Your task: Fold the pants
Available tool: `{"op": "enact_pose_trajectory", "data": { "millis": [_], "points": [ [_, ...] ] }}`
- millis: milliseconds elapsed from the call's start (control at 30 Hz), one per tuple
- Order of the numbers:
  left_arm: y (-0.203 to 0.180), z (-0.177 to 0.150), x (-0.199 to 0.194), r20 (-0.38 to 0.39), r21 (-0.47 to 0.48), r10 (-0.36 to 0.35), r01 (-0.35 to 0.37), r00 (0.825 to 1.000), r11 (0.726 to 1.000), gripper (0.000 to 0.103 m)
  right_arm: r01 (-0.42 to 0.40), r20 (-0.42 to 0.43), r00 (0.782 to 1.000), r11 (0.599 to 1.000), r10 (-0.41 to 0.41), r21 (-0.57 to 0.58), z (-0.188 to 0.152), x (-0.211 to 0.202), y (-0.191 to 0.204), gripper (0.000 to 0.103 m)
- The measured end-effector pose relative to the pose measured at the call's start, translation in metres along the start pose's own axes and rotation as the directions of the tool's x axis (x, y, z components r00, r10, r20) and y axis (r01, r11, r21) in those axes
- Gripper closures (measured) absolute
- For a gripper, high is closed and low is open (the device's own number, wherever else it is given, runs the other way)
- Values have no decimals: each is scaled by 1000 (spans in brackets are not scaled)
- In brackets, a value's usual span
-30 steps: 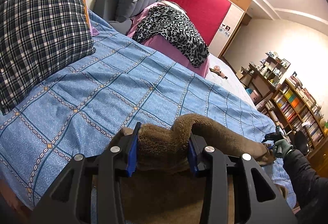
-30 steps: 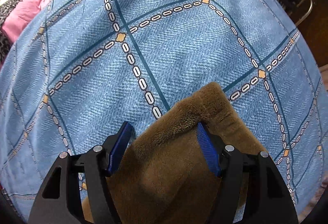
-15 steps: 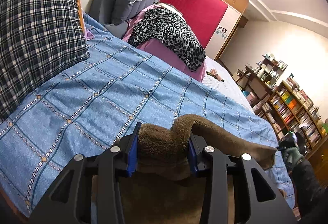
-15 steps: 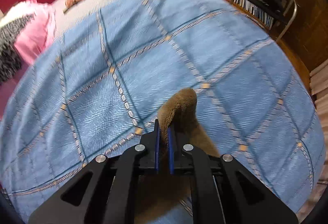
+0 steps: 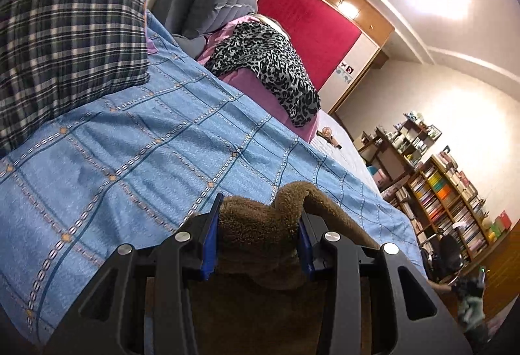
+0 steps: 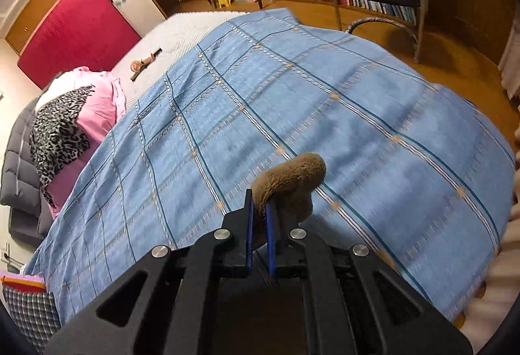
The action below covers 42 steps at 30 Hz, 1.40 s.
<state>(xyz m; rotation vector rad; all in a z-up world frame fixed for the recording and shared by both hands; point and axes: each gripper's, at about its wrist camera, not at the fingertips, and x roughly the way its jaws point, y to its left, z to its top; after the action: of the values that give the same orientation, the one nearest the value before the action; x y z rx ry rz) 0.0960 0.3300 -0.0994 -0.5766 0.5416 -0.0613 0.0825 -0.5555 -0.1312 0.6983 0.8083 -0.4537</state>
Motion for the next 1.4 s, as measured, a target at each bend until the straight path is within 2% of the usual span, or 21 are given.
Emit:
{"op": "enact_pose_trajectory", "data": {
  "millis": [167, 300, 400, 433, 467, 600, 667, 700, 733, 800, 833, 900, 967, 1000, 1100, 1267, 1400],
  "points": [
    [24, -23, -22, 1, -38, -1, 1, 1000, 999, 64, -10, 10, 1000, 1000, 10, 24, -55, -37, -41, 97],
    [42, -49, -26, -30, -58, 15, -17, 999, 998, 63, -11, -14, 1000, 998, 12, 54, -97, -40, -66, 97],
    [56, -66, -23, -77, -81, 35, -41, 996, 996, 55, -30, -40, 999, 995, 34, 90, -116, -30, -82, 97],
    [62, -70, -22, -88, -92, 46, -54, 995, 994, 46, -36, -45, 998, 993, 41, 111, -123, -27, -89, 97],
    [66, -73, -23, -90, -98, 56, -64, 994, 993, 40, -43, -42, 998, 991, 49, 124, -127, -26, -94, 97],
    [82, -81, -29, -106, -126, 72, -85, 992, 988, 33, -86, -41, 995, 986, 92, 141, -137, -19, -103, 97],
    [85, -83, -32, -120, -146, 62, -80, 991, 986, 29, -141, -33, 988, 974, 149, 176, -139, -18, -110, 94],
    [86, -84, -34, -125, -154, 55, -75, 991, 985, 29, -163, -31, 985, 967, 172, 193, -140, -17, -113, 86],
    [85, -85, -36, -128, -160, 50, -70, 991, 985, 29, -187, -23, 980, 959, 196, 213, -141, -16, -117, 66],
    [85, -87, -39, -134, -181, 31, -55, 990, 982, 27, -229, 9, 972, 941, 235, 249, -142, -15, -124, 41],
    [87, -87, -42, -131, -206, 15, -42, 991, 978, 24, -242, 19, 969, 935, 245, 259, -142, -14, -126, 39],
    [86, -85, -45, -114, -248, -16, -13, 993, 969, 17, -278, 20, 959, 921, 284, 273, -141, -8, -128, 39],
    [82, -84, -46, -104, -273, -34, 4, 994, 962, 17, -271, 15, 961, 923, 277, 273, -140, -2, -129, 39],
    [79, -83, -45, -108, -272, -32, 2, 994, 962, 17, -259, 7, 964, 928, 267, 269, -139, 3, -128, 39],
    [65, -85, -33, -154, -245, -3, -35, 988, 969, 17, -187, -34, 978, 941, 204, 283, -142, 18, -127, 48],
    [55, -95, -22, -193, -234, 19, -65, 981, 970, 17, -120, 40, 993, 953, 113, 279, -156, -5, -136, 48],
    [54, -98, -11, -217, -239, 37, -90, 975, 967, 17, -179, 39, 984, 939, 176, 295, -150, 2, -145, 48]
  ]
}}
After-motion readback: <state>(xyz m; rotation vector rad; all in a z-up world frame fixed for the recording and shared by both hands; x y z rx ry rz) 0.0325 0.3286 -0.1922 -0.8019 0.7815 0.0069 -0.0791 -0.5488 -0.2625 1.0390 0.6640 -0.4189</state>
